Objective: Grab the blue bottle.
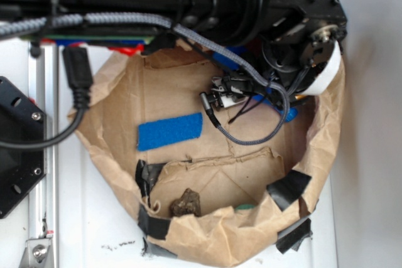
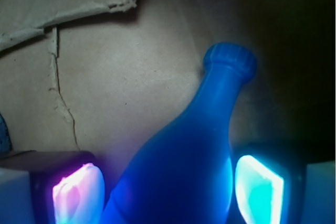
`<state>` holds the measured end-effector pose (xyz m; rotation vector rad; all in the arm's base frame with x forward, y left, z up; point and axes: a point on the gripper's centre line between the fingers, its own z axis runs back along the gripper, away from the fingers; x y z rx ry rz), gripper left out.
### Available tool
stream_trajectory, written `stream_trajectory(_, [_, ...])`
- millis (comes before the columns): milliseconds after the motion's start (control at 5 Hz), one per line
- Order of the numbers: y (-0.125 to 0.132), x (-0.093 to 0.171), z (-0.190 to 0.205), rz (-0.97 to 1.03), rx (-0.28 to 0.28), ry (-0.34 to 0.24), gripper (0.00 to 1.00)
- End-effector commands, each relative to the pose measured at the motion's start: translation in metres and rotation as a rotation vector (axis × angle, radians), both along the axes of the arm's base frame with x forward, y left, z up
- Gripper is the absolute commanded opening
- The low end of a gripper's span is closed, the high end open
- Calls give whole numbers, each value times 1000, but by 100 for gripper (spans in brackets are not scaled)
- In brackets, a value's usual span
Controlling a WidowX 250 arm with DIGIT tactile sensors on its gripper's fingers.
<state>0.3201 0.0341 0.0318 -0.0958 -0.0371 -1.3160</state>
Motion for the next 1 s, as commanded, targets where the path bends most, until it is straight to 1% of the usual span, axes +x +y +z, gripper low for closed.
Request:
stream_trajectory(0, [-11,-1,5,-15,-20,-15,0])
stream_trajectory(400, [-7,-4,10,-18,-57,-18,0])
stream_trajectory(600, [-9,-7,19,-12,-64,-39,0])
stream_trajectory(800, [-13,-18,46,-21,-106,-49,0])
